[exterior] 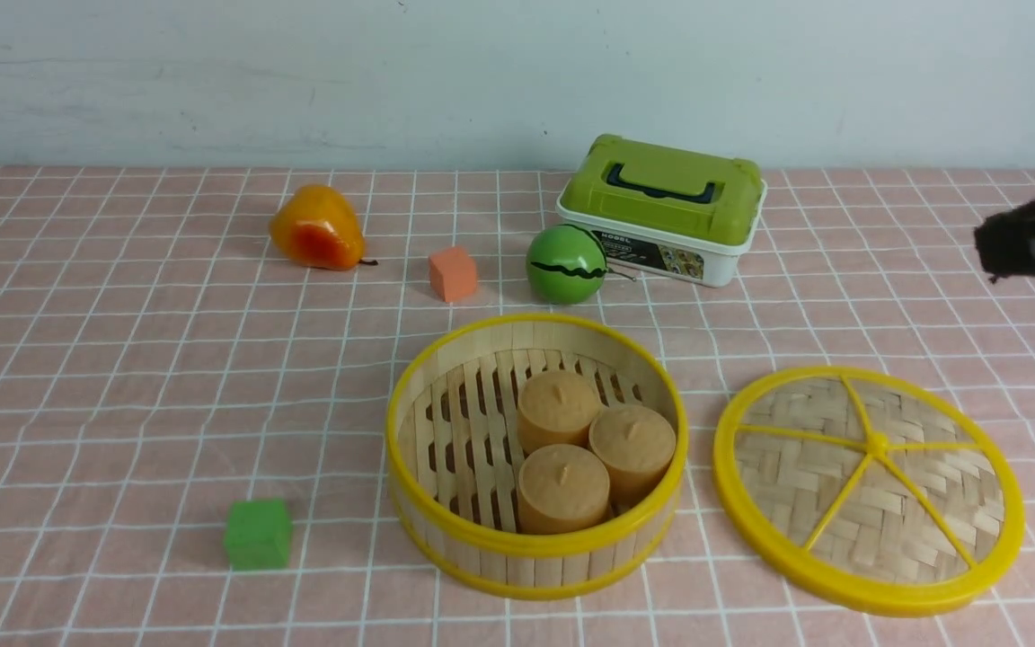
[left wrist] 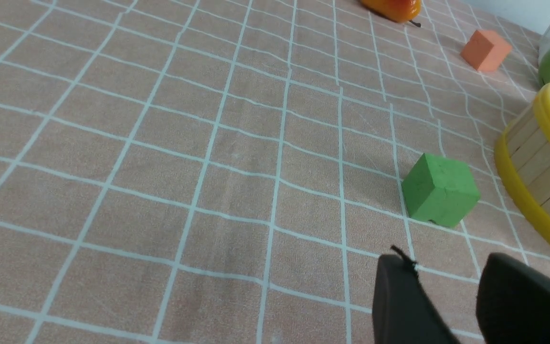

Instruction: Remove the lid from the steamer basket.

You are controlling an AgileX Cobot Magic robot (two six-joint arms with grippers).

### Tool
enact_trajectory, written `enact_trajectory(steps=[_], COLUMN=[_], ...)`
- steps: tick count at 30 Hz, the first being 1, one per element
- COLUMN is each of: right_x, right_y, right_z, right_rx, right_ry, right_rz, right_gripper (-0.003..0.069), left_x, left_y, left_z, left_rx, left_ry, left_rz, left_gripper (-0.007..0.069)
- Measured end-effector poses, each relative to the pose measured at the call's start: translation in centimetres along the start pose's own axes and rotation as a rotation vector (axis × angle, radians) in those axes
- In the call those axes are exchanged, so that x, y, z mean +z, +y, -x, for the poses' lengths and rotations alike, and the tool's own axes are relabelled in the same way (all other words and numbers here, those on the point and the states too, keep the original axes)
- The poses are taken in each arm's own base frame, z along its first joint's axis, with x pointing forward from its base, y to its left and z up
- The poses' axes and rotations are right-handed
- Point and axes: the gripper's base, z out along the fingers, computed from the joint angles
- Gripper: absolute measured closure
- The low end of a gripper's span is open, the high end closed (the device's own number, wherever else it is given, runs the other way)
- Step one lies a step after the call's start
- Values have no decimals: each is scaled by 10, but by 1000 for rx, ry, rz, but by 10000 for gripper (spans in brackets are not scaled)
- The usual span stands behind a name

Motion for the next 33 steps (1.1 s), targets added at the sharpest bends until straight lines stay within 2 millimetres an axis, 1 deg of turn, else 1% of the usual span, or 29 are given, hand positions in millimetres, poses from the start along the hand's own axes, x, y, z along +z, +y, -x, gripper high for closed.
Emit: enact_trajectory(steps=[2, 4, 5, 6, 7, 8, 9, 10, 11, 12, 13, 14, 16, 17, 18, 21, 24, 31, 33], right_x=[-14, -33, -36, -45, -55, -57, -67, -73, -82, -85, -87, -95, -103, -104, -109, -117, -121, -122, -116], right_y=[5, 12, 13, 16, 20, 20, 23, 26, 29, 30, 31, 34, 37, 38, 40, 44, 46, 46, 42], right_z=[-13, -35, -35, -50, -60, -62, -76, -82, -91, -97, -98, -107, -117, -118, -123, -133, -138, -140, -141], right_rx=[-5, -12, -16, -19, -28, -28, -37, -45, -54, -59, -61, -71, -84, -85, -95, -111, -120, -133, -132], right_ry=[-32, -97, -111, -149, -195, -202, -256, -287, -330, -348, -355, -388, -421, -423, -439, -448, -453, -457, -461], right_rz=[-3, -12, -14, -21, -28, -28, -37, -40, -45, -46, -46, -46, -44, -44, -41, -32, -27, -45, -66], right_gripper=[678, 678, 678, 678, 677, 677, 677, 676, 675, 673, 673, 671, 669, 669, 667, 665, 664, 659, 656], left_x=[0, 0, 0, 0, 0, 0, 0, 0, 0, 0, 0, 0, 0, 0, 0, 0, 0, 0, 0], left_y=[0, 0, 0, 0, 0, 0, 0, 0, 0, 0, 0, 0, 0, 0, 0, 0, 0, 0, 0], left_z=[0, 0, 0, 0, 0, 0, 0, 0, 0, 0, 0, 0, 0, 0, 0, 0, 0, 0, 0], left_rx=[0, 0, 0, 0, 0, 0, 0, 0, 0, 0, 0, 0, 0, 0, 0, 0, 0, 0, 0], left_ry=[0, 0, 0, 0, 0, 0, 0, 0, 0, 0, 0, 0, 0, 0, 0, 0, 0, 0, 0], left_rz=[0, 0, 0, 0, 0, 0, 0, 0, 0, 0, 0, 0, 0, 0, 0, 0, 0, 0, 0], left_gripper=[386, 386, 386, 386, 386, 386, 386, 386, 386, 386, 386, 386, 386, 386, 386, 386, 386, 386, 386])
